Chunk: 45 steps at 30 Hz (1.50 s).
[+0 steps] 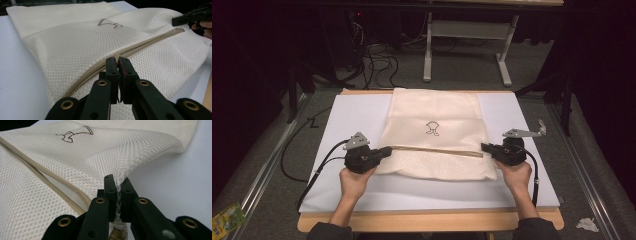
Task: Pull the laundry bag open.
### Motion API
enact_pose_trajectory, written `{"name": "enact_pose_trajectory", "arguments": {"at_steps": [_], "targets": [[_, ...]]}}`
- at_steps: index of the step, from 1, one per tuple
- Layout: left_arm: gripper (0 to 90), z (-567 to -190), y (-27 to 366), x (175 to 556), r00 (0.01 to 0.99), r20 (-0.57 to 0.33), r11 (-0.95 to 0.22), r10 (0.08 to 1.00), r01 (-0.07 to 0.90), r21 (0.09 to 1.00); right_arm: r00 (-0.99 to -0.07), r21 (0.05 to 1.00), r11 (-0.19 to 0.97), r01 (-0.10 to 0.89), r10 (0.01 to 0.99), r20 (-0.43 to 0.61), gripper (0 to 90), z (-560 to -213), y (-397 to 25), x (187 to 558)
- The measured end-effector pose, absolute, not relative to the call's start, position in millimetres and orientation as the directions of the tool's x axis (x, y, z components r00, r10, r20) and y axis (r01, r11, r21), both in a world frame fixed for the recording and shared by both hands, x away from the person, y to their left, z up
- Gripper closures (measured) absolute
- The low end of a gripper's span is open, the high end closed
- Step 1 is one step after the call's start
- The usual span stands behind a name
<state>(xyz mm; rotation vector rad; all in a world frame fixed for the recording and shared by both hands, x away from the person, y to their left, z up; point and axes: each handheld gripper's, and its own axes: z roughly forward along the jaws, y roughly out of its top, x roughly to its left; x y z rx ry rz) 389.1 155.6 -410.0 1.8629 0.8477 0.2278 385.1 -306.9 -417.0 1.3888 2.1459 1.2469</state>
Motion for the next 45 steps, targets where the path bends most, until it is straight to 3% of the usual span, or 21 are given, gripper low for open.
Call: {"name": "enact_pose_trajectory", "arguments": {"at_steps": [45], "targets": [[87.3, -402.0, 180.1, 386.4, 0.688, -0.187, -0.189, 0.701, 0.432, 0.882, -0.483, 0.789, 0.179, 0.587, 0.86, 0.164, 87.7, -411.3, -307.9, 386.1]]}}
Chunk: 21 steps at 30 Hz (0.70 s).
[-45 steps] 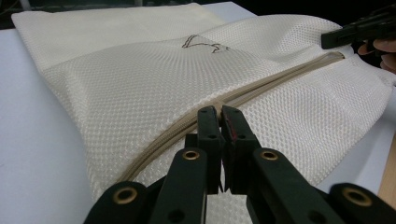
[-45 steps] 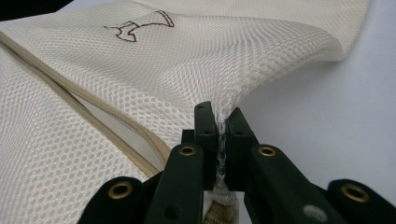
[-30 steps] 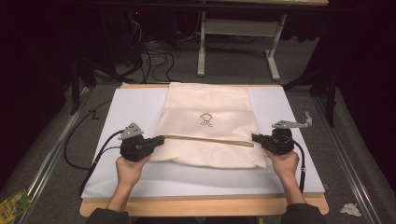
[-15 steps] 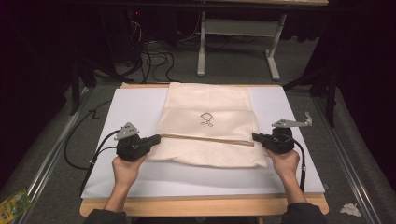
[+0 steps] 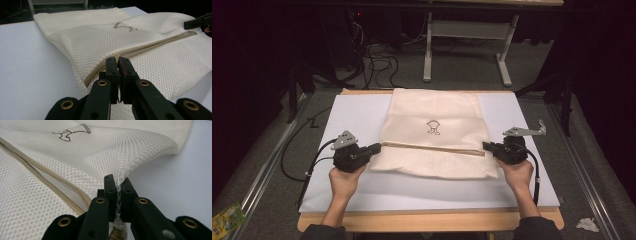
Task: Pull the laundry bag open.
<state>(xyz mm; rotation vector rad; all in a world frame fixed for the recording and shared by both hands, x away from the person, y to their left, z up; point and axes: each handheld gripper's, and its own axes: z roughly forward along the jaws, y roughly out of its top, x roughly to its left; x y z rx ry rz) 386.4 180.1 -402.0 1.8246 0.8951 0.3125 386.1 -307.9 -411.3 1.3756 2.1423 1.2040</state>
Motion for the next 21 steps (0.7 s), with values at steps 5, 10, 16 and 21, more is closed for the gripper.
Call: {"name": "enact_pose_trajectory", "arguments": {"at_steps": [5, 10, 16, 21], "targets": [[87.3, -402.8, 184.2, 386.8, 0.68, -0.187, -0.183, 0.709, 0.433, 0.882, -0.477, 0.788, 0.17, 0.592, 0.862, 0.172, 87.8, -411.9, -308.4, 385.9], [87.3, -400.6, 188.8, 387.6, 0.675, -0.185, -0.186, 0.714, 0.438, 0.88, -0.475, 0.789, 0.163, 0.592, 0.862, 0.179, 87.8, -411.5, -309.9, 386.2], [87.3, -401.6, 190.4, 386.3, 0.663, -0.171, -0.194, 0.729, 0.439, 0.877, -0.479, 0.792, 0.157, 0.59, 0.857, 0.187, 87.8, -413.3, -311.3, 388.1], [87.3, -405.4, 191.8, 386.3, 0.662, -0.175, -0.195, 0.729, 0.445, 0.874, -0.474, 0.788, 0.151, 0.597, 0.859, 0.195, 87.8, -415.5, -312.9, 386.4]]}}
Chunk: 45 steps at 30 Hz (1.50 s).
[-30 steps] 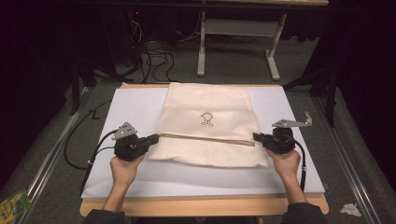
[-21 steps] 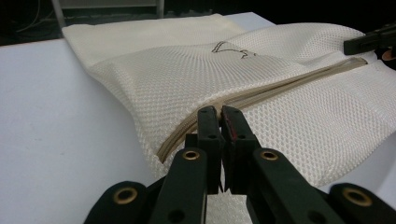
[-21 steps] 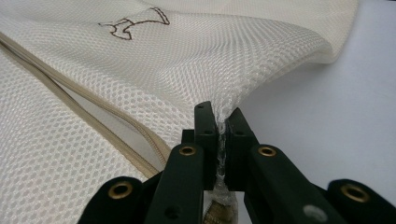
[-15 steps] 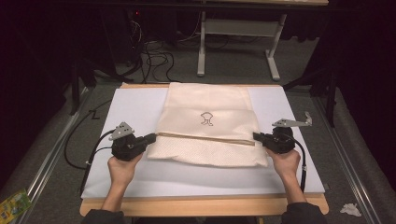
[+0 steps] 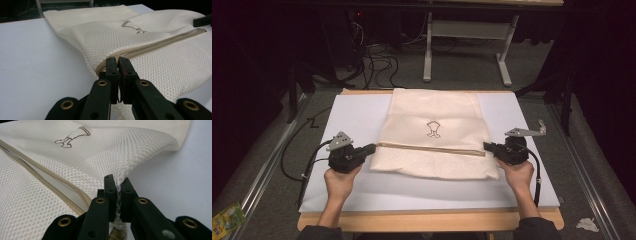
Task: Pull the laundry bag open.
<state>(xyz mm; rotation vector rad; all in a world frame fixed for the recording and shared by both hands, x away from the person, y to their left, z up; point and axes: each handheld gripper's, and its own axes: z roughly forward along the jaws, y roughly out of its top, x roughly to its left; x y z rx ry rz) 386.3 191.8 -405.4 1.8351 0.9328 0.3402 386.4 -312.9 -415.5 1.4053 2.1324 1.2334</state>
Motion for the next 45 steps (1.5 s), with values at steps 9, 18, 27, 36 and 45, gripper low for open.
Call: {"name": "enact_pose_trajectory", "arguments": {"at_steps": [9, 18, 27, 36, 45], "targets": [[87.4, -407.9, 200.0, 387.8, 0.651, -0.193, -0.191, 0.734, 0.47, 0.862, -0.468, 0.78, 0.158, 0.606, 0.863, 0.189, 88.1, -417.5, -314.1, 387.4], [87.6, -413.9, 204.0, 387.5, 0.636, -0.199, -0.196, 0.745, 0.495, 0.847, -0.454, 0.775, 0.155, 0.613, 0.872, 0.185, 88.5, -426.0, -315.3, 388.4], [87.5, -424.0, 197.8, 378.1, 0.638, -0.166, -0.241, 0.752, 0.501, 0.831, -0.451, 0.757, 0.159, 0.634, 0.871, 0.195, 88.3, -437.2, -317.3, 384.3], [87.1, -435.8, 199.5, 372.2, 0.636, -0.194, -0.233, 0.747, 0.524, 0.82, -0.454, 0.747, 0.17, 0.642, 0.87, 0.192, 87.7, -445.7, -316.0, 384.5], [86.8, -445.2, 193.9, 370.9, 0.639, -0.158, -0.281, 0.753, 0.529, 0.801, -0.451, 0.723, 0.202, 0.66, 0.877, 0.166, 86.1, -455.0, -312.7, 384.6]]}}
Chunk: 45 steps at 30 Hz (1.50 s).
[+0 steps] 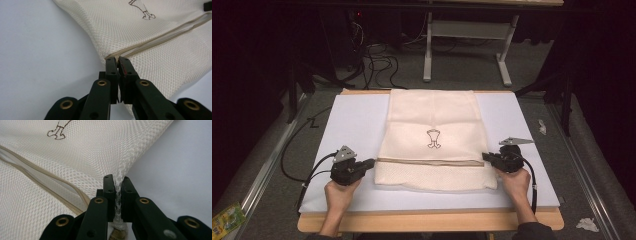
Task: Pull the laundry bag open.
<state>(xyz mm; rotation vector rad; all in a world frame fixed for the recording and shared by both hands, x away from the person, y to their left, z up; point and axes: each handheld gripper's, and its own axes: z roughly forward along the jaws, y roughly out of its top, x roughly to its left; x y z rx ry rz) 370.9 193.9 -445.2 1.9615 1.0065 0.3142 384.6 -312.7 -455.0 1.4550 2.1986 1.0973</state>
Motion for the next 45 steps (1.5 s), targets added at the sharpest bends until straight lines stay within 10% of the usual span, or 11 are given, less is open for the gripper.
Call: {"name": "enact_pose_trajectory", "arguments": {"at_steps": [22, 32, 45], "targets": [[82.0, -457.7, 181.9, 371.2, 0.649, -0.138, -0.337, 0.748, 0.55, 0.764, -0.411, 0.699, 0.234, 0.675, 0.907, 0.094, 69.0, -459.8, -311.7, 387.1], [58.4, -450.1, 189.0, 370.5, 0.623, -0.113, -0.292, 0.774, 0.509, 0.809, -0.379, 0.751, 0.167, 0.639, 0.918, 0.117, 61.7, -446.7, -325.7, 374.5], [51.6, -438.7, 210.6, 380.8, 0.559, -0.108, -0.234, 0.822, 0.505, 0.831, -0.288, 0.775, 0.096, 0.625, 0.951, 0.114, 57.5, -445.1, -360.9, 365.8]]}}
